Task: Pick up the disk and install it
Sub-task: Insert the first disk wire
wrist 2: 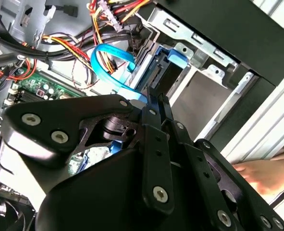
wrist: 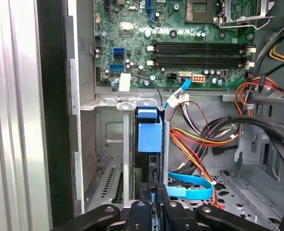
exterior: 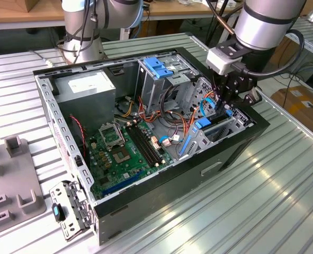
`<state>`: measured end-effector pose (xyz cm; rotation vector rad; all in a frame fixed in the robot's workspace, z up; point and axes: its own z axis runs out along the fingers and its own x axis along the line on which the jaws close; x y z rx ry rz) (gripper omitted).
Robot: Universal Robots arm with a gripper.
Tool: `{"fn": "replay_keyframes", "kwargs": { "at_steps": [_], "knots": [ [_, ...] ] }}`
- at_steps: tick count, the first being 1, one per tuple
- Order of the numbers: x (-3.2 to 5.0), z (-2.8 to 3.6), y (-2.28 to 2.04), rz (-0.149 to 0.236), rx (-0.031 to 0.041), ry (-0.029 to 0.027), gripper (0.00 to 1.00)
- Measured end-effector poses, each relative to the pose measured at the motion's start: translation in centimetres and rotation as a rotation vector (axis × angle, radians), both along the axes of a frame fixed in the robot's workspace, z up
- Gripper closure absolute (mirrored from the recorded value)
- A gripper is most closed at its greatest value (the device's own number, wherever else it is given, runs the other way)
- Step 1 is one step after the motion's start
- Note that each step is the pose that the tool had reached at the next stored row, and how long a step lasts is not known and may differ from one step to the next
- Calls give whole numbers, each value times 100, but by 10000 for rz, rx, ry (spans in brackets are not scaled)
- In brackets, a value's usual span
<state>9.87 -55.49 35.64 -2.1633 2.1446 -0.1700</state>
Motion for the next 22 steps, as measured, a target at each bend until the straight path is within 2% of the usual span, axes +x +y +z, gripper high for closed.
{"fn": "replay_keyframes", "kwargs": {
  "at_steps": [13,22],
  "knots": [
    [-21,-65,62,3,14,-1,84],
    [-13,-92,64,26,11,-1,84]
  ]
}}
